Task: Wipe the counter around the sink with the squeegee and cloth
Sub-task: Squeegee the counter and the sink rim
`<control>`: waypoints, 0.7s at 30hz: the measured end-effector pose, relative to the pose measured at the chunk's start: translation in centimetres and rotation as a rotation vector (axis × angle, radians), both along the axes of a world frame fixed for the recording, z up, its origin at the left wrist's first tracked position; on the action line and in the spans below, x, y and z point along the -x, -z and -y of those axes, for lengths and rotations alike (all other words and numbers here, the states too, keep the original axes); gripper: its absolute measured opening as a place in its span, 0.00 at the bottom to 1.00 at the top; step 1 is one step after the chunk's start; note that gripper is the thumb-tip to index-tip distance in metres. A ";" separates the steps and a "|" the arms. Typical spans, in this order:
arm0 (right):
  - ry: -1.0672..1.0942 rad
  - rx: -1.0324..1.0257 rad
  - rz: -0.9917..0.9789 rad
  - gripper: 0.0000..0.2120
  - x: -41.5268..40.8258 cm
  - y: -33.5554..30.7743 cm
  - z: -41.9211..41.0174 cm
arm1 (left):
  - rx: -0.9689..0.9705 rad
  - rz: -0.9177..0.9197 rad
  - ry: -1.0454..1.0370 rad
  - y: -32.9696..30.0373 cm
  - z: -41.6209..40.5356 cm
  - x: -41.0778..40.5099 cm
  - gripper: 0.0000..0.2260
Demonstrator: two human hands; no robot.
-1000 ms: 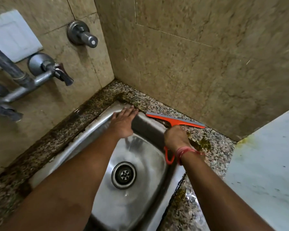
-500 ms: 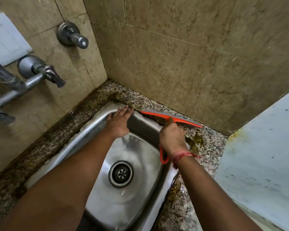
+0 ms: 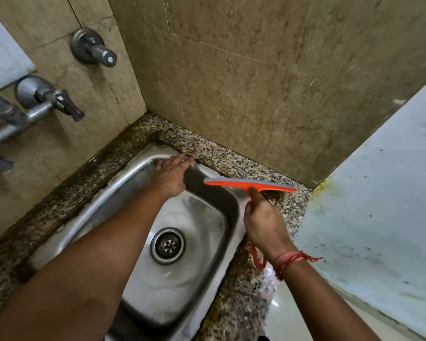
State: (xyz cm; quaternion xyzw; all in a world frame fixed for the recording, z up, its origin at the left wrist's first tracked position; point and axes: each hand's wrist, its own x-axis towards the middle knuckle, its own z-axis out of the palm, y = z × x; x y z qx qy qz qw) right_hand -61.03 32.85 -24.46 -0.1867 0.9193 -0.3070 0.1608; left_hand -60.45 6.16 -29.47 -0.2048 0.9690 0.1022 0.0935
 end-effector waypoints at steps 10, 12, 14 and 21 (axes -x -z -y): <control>-0.370 -0.049 0.083 0.20 -0.8 1.6 -4.2 | -0.255 -0.196 -0.416 -0.5 -5.0 -6.5 0.34; -0.477 -0.068 0.134 0.20 -0.2 0.9 -6.0 | -0.255 -0.246 -0.509 -0.6 -6.9 -8.3 0.32; -0.608 -0.112 0.122 0.22 1.6 0.2 -7.8 | -0.237 -0.288 -0.565 -0.7 -9.0 -9.8 0.30; -0.813 -0.231 -0.054 0.26 9.4 0.0 -12.1 | -0.183 -0.256 -0.634 -0.3 -16.7 -12.4 0.24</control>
